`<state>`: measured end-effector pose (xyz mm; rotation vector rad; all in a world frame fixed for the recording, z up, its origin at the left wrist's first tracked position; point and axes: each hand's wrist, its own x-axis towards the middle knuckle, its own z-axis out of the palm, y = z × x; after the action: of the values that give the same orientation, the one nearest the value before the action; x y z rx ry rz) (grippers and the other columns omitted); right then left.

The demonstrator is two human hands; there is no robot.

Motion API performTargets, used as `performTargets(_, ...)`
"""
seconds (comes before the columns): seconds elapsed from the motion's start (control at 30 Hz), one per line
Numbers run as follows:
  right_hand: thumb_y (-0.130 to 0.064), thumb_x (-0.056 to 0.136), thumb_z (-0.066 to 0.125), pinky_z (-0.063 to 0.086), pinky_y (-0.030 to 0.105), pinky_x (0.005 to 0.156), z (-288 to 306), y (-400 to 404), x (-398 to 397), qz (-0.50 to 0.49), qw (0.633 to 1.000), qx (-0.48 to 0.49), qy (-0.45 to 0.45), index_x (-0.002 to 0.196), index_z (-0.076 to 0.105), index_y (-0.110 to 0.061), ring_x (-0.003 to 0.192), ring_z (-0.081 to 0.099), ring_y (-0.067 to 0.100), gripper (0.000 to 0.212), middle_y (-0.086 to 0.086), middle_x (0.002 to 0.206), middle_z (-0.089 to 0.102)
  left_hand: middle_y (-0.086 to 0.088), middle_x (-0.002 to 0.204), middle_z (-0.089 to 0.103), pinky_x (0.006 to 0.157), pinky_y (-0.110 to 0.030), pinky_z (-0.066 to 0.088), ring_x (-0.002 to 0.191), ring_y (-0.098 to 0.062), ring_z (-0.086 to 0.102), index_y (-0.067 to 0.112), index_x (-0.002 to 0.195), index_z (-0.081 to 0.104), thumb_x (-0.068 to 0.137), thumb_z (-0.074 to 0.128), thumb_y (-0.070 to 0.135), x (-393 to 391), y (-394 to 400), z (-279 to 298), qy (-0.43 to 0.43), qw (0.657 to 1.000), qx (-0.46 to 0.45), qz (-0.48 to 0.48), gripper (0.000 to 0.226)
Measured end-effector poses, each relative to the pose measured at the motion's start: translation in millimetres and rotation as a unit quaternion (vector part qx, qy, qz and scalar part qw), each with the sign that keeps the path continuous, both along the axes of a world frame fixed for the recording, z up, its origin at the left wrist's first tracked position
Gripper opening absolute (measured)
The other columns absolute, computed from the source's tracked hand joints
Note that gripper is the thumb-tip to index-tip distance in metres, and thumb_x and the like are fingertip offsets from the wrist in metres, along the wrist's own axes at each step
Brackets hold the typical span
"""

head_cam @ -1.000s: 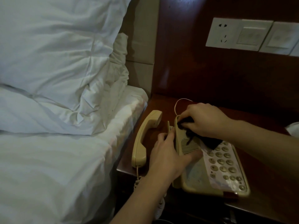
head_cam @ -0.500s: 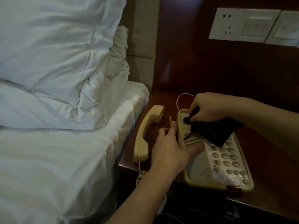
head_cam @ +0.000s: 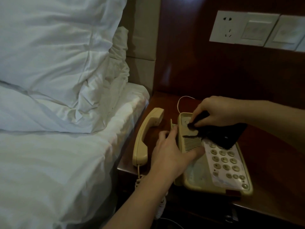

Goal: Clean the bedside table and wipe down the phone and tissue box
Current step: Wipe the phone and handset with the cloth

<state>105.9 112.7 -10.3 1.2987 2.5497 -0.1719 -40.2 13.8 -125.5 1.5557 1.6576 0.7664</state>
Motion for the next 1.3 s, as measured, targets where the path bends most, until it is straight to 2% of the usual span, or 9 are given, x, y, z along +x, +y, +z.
performTargets(0.1, -0.039, 0.095, 0.060, 0.053, 0.031, 0.087, -2, 1, -9, 0.039, 0.996, 0.067, -0.047, 0.118, 0.067, -0.039, 0.100, 0.061, 0.007, 0.024, -0.016, 0.112, 0.066, 0.012, 0.151, 0.026, 0.108, -0.041, 0.043, 0.139, -0.019, 0.038, 0.043, 0.159, 0.012, 0.075, 0.069, 0.075, 0, 0, 2, 0.000, 1.000, -0.001, -0.004, 0.106)
performTargets(0.23, -0.036, 0.095, 0.063, 0.051, 0.022, 0.084, -29, -3, -7, -0.027, 0.987, 0.029, 0.155, 0.111, 0.071, -0.036, 0.098, 0.064, 0.003, 0.019, -0.017, 0.106, 0.068, 0.012, 0.149, 0.027, 0.107, -0.042, 0.044, 0.138, -0.019, 0.039, 0.043, 0.158, 0.013, 0.075, 0.069, 0.075, 0, 0, 0, 0.005, 1.000, 0.000, -0.014, 0.105)
performTargets(0.33, -0.038, 0.094, 0.062, 0.057, 0.022, 0.078, -21, -4, 11, -0.082, 0.978, -0.054, 0.184, 0.108, 0.070, -0.037, 0.090, 0.067, 0.001, 0.016, -0.016, 0.101, 0.069, 0.012, 0.152, 0.026, 0.109, -0.042, 0.043, 0.140, -0.019, 0.037, 0.041, 0.160, 0.012, 0.074, 0.070, 0.075, 1, -1, 1, 0.000, 1.000, -0.004, -0.004, 0.108)
performTargets(0.5, -0.047, 0.099, 0.049, 0.046, 0.019, 0.069, -19, 6, 15, -0.149, 0.953, 0.061, 0.259, 0.120, 0.062, -0.038, 0.095, 0.057, 0.007, 0.027, -0.009, 0.114, 0.056, 0.012, 0.151, 0.027, 0.109, -0.043, 0.043, 0.139, -0.019, 0.038, 0.040, 0.160, 0.013, 0.073, 0.071, 0.075, 2, 0, 2, -0.003, 1.000, -0.004, -0.002, 0.110)
performTargets(0.63, -0.041, 0.103, 0.041, 0.039, 0.024, 0.090, -40, 8, 6, -0.095, 0.968, 0.030, 0.229, 0.129, 0.060, -0.036, 0.112, 0.051, 0.008, 0.032, -0.013, 0.122, 0.047, 0.012, 0.152, 0.026, 0.110, -0.041, 0.042, 0.139, -0.018, 0.038, 0.040, 0.160, 0.014, 0.073, 0.071, 0.074, 1, 0, 2, -0.004, 1.000, -0.003, -0.006, 0.109)
performTargets(0.8, -0.034, 0.097, 0.059, 0.044, 0.027, 0.095, -37, 11, -4, -0.030, 0.969, 0.008, 0.246, 0.109, 0.069, -0.040, 0.107, 0.054, 0.002, 0.017, -0.018, 0.113, 0.054, 0.013, 0.148, 0.028, 0.108, -0.040, 0.043, 0.137, -0.018, 0.038, 0.042, 0.159, 0.015, 0.074, 0.069, 0.076, 1, 0, 0, -0.004, 1.000, 0.000, -0.007, 0.106)
performTargets(0.93, -0.050, 0.094, 0.057, 0.049, 0.037, 0.091, -39, 17, -16, 0.000, 0.982, 0.128, 0.140, 0.111, 0.068, -0.043, 0.106, 0.054, 0.008, 0.021, -0.016, 0.120, 0.048, 0.014, 0.147, 0.029, 0.107, -0.041, 0.043, 0.136, -0.017, 0.039, 0.044, 0.156, 0.016, 0.075, 0.068, 0.076, 1, 0, 0, -0.005, 1.000, 0.002, -0.008, 0.102)
performTargets(1.03, -0.047, 0.095, 0.056, 0.049, 0.035, 0.086, -38, 26, -15, -0.040, 0.975, 0.180, 0.121, 0.111, 0.069, -0.035, 0.103, 0.057, 0.013, 0.024, -0.010, 0.120, 0.053, 0.013, 0.152, 0.024, 0.109, -0.039, 0.040, 0.140, -0.017, 0.034, 0.041, 0.159, 0.012, 0.076, 0.069, 0.075, 1, -1, 2, -0.004, 1.000, -0.005, -0.004, 0.107)
performTargets(1.3, -0.039, 0.088, 0.069, 0.052, 0.027, 0.084, -40, 25, 4, -0.108, 0.969, 0.045, 0.217, 0.114, 0.068, -0.039, 0.098, 0.061, 0.005, 0.026, -0.013, 0.110, 0.064, 0.014, 0.154, 0.022, 0.112, -0.040, 0.039, 0.142, -0.018, 0.033, 0.040, 0.160, 0.010, 0.075, 0.070, 0.075, 2, -2, 2, -0.008, 1.000, -0.005, -0.004, 0.110)
